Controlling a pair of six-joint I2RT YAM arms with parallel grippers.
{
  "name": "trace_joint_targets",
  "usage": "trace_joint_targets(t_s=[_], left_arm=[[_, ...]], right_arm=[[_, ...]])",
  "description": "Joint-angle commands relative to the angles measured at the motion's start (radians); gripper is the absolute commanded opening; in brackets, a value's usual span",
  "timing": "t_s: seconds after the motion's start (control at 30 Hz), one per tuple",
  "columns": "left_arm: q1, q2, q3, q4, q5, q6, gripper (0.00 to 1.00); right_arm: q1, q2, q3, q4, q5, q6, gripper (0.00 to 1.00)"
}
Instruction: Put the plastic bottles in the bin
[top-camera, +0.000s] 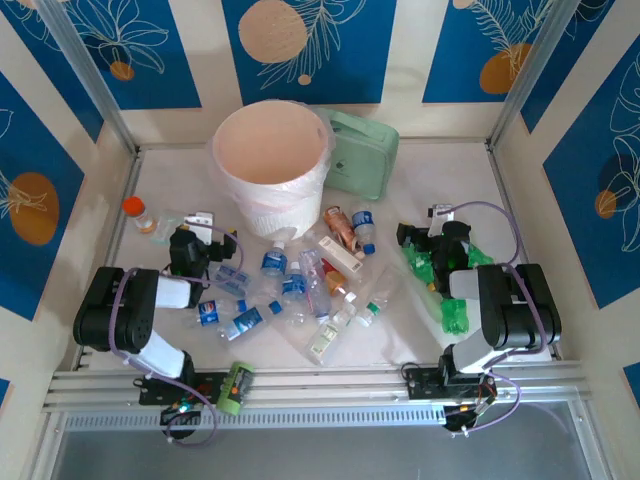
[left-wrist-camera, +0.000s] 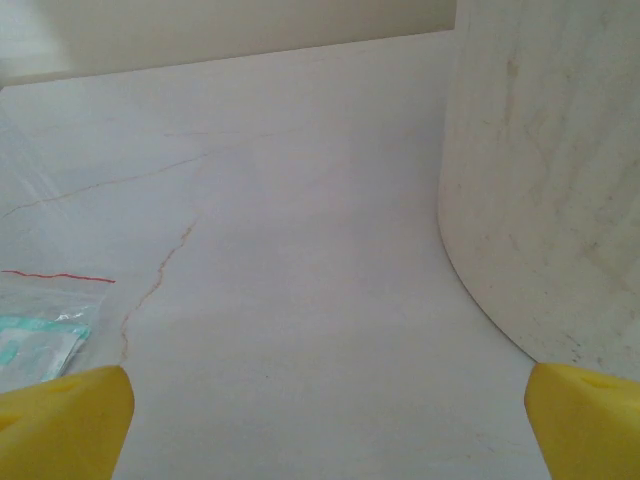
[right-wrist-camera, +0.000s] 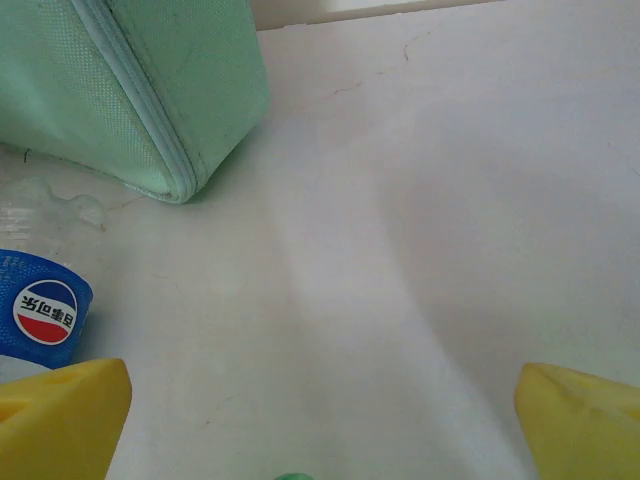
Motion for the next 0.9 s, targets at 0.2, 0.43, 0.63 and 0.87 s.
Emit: trace_joint_targets(t_s=[0.2,0.43,0.63,0.87], left_arm=[[0.003,0.003,0.013,0.011,0.015,0.023,1.00],[0.004,0.003,0.016,0.008,0.017,0.021,1.00],[0.007,0.005,0.019,0.003,0.007,0.014,1.00],[-0.005,-0.071,0.066,-0.131,-0.075,0.007,1.00]], right_arm=[[-0.004,-0.008,0.016,0.014,-0.023,-0.014,0.99],[-0.004,-0.007,0.016,0.012,-0.026,-0.014,0.99],[-0.004,-0.008,0.017,0.013,-0.026,-0.014,0.99],[0.034,-0.152,0.133,-0.296,0.155,0.016,0.99]])
